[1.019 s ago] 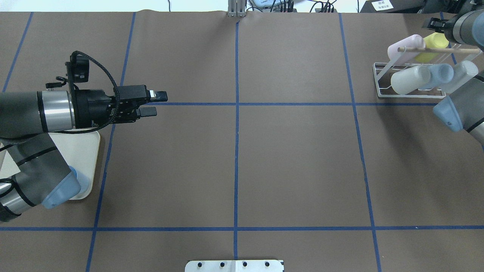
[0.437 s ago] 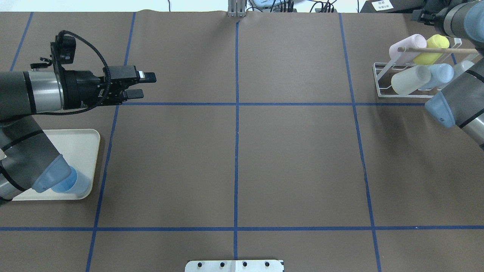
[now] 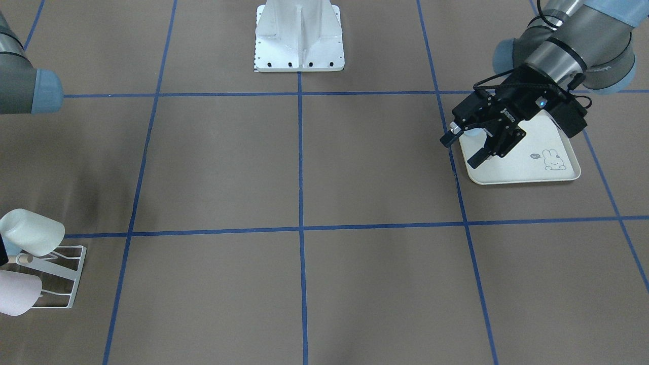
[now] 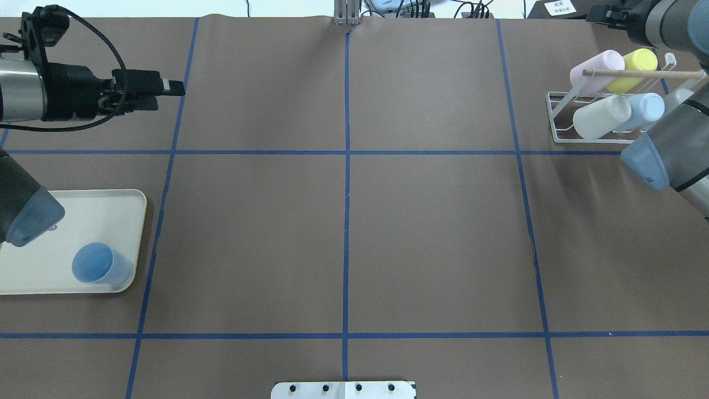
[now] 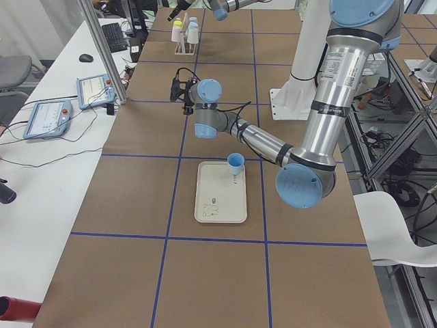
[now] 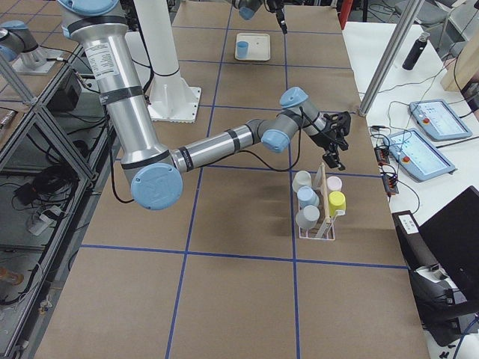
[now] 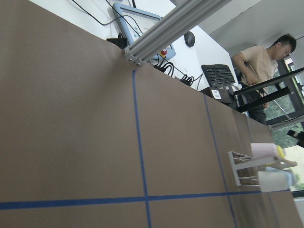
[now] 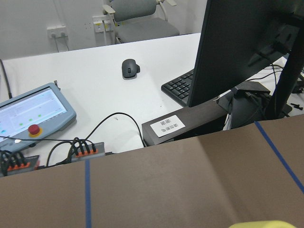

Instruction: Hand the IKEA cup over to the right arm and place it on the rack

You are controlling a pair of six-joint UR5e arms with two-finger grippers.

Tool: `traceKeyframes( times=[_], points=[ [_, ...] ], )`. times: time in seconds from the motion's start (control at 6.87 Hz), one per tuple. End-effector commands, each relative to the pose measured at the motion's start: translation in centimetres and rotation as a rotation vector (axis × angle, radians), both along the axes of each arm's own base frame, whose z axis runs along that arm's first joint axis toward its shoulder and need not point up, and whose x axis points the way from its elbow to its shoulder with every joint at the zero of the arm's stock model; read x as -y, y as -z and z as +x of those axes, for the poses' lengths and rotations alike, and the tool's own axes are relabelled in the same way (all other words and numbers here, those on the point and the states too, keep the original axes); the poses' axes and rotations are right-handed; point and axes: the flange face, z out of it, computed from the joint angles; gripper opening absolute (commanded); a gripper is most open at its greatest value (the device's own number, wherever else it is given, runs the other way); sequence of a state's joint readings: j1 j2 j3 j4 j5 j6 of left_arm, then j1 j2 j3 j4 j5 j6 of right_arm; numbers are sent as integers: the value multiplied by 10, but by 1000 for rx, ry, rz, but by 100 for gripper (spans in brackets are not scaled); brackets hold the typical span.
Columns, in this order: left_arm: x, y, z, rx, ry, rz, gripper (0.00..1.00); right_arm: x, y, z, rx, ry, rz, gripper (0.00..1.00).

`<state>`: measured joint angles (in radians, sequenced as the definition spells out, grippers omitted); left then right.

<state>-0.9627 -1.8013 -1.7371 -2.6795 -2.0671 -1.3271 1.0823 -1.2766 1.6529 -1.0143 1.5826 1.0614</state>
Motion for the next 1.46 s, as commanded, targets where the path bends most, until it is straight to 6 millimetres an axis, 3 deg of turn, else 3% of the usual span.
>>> traceKeyframes(
  times=[0.0,0.15,0.29,0.44,0.58,0.73,0.87,1.02,1.17,1.31],
  points=[
    [12,-38,-23,178,15,-18,100,-49,42,-27,47,93,32,100],
    [-2,-77,-39,274,-1,24,100,-64,60,-45,55,124,34,100],
    [-1,-95,-54,342,0,36,100,-71,68,-55,62,143,47,100],
    [1,-100,-63,397,-22,21,100,-73,68,-59,61,148,48,100],
    [-17,-114,-68,440,-49,-57,100,-77,71,-66,65,162,53,100],
    [-34,-108,-70,450,-104,-122,100,-82,71,-75,71,174,50,100],
    [-62,-125,-76,465,-164,-189,100,-91,83,-89,137,154,33,100],
    [-92,-151,-50,501,-247,-229,100,-98,91,-97,152,151,43,100],
    [-106,-157,-31,502,-285,-267,100,-101,95,-97,158,154,48,100],
    [-129,-165,1,511,-358,-304,100,-102,94,-98,156,157,45,100]
  ],
)
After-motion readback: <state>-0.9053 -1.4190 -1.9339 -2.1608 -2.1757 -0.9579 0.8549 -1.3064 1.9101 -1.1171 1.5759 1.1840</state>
